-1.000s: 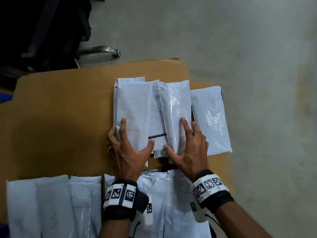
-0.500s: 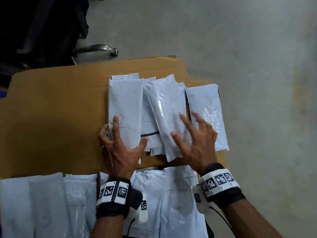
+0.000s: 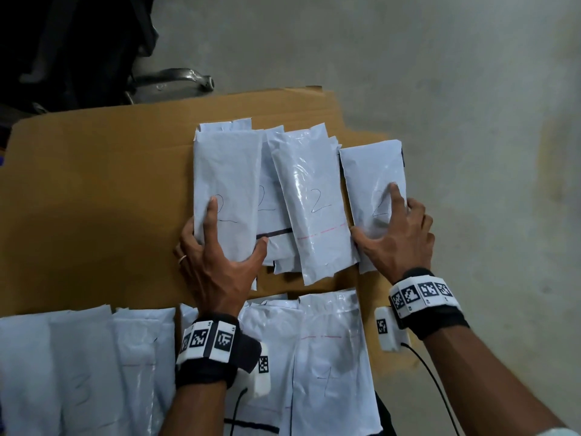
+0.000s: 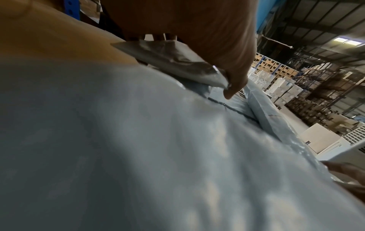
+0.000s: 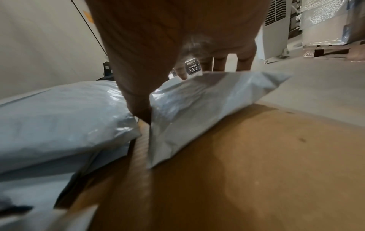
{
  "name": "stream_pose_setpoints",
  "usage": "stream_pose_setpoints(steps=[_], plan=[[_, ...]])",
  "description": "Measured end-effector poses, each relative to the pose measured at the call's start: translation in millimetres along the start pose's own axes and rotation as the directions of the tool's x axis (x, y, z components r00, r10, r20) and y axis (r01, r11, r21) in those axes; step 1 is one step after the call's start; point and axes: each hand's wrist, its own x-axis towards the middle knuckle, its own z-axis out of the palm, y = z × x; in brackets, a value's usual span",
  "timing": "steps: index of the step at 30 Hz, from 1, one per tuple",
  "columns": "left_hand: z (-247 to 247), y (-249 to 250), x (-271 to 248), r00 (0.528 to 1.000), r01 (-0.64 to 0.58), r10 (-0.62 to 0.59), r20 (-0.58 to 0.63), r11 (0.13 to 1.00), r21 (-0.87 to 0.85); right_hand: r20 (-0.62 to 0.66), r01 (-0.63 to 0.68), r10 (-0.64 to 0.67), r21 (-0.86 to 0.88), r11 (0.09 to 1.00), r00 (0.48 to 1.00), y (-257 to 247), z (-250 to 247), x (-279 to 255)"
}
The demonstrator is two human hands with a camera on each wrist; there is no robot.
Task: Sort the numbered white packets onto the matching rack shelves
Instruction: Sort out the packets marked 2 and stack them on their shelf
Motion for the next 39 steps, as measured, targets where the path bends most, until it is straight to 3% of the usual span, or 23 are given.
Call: stream_pose_setpoints(steps=[11,23,29,39], plan=[[-9,14,-7,0.991,0.003,-0.009,-0.137,0.999,-0.044,-0.234,0.090,-0.042,0.198,0.976,0.971,-5,-1,-22],[-31,10,-25,0.977,-0.012,-0.007,-0.212,0.996,-0.089,-0.244,0.183,-0.109,0.302,0.936,0.964,-23,0,-51],[-41,0,-34,0.977,-0.022,0.006,-0.213,0.997,-0.072,-0.294,0.127,-0.032,0.308,0.943,0.955,-26,-7,-64],[-71,-5,-52,0.975,-0.025,-0.006,-0.224,0.991,-0.134,-0.316,0.130,-0.041,0.267,0.955,0.948,-35,-21,-106]])
